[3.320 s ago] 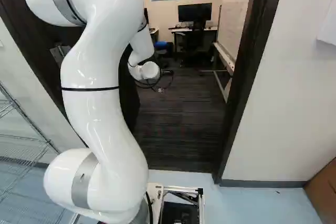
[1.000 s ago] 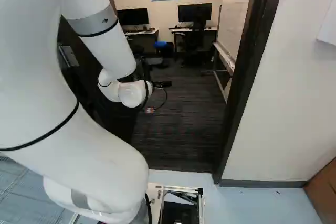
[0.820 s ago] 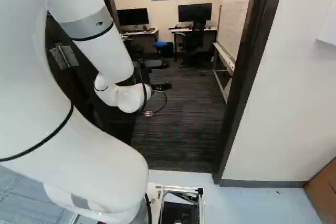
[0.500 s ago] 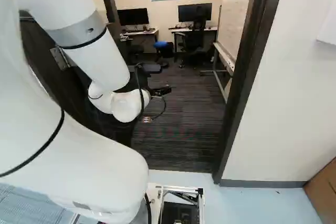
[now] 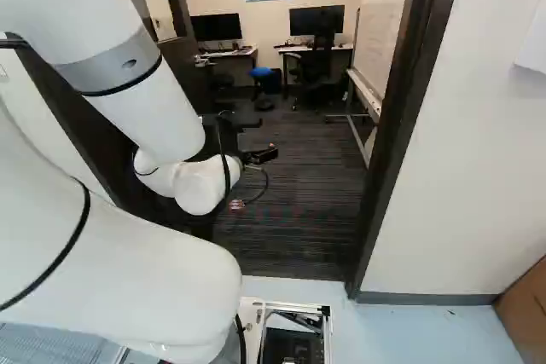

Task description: Open the door and move inside

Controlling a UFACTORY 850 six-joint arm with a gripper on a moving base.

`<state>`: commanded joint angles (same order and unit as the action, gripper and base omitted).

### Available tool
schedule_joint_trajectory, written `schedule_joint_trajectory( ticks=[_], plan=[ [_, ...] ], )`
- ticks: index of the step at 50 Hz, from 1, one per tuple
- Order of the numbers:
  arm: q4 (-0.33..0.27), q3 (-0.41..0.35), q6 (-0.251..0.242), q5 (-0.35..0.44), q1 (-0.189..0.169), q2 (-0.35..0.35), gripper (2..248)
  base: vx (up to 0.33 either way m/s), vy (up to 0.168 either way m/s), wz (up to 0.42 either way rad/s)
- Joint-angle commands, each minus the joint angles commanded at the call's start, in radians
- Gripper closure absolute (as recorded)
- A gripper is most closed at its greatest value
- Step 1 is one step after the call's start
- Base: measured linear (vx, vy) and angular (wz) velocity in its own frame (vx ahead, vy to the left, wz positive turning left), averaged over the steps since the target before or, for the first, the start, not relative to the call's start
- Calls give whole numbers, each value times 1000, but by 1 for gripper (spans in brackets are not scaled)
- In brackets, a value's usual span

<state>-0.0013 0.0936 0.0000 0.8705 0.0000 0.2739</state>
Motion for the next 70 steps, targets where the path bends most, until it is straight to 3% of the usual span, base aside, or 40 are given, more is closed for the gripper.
schedule_joint_trajectory(
  ticks=[70],
  plan=[
    [1,-6,0,2,0,5,3,26,1,-1]
  ],
)
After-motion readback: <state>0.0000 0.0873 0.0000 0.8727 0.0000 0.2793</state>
